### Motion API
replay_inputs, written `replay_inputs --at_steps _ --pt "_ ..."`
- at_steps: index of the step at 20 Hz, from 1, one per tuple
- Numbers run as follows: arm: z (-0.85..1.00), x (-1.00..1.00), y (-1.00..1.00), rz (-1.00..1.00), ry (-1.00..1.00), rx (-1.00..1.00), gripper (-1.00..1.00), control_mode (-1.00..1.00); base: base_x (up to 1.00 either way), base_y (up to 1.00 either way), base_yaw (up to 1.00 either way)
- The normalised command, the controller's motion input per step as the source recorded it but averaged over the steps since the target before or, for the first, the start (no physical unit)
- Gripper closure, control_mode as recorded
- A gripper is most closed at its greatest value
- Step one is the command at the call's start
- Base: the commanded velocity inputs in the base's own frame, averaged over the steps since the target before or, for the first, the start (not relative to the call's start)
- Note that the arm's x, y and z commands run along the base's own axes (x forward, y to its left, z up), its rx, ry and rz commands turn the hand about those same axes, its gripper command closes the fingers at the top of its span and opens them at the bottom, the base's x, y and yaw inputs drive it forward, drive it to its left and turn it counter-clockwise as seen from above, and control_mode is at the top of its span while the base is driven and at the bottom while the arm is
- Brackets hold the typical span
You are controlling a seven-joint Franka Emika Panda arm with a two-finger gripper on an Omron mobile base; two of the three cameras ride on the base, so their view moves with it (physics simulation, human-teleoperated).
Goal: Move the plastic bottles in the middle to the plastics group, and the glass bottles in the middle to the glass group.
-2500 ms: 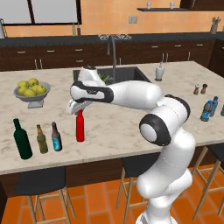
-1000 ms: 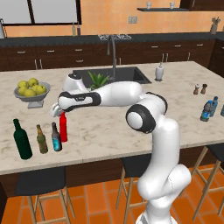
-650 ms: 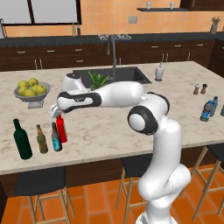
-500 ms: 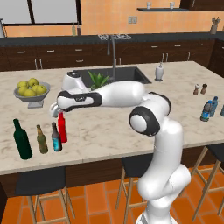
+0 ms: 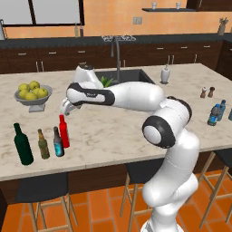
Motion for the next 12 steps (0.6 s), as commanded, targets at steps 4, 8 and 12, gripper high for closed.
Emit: replay_inputs --at_steps 4,8,12 --pt "0.02 -0.78 -0.95 0.0 -0.01 0.0 -1.0 -1.0 0.0 0.0 0.0" --pt "0.0 -0.74 -1.0 -0.01 0.0 0.0 -1.0 -1.0 0.0 0.0 0.0" --pt "-0.01 -0.74 -1.0 -0.01 0.0 0.0 -1.0 -1.0 0.0 0.0 0.0"
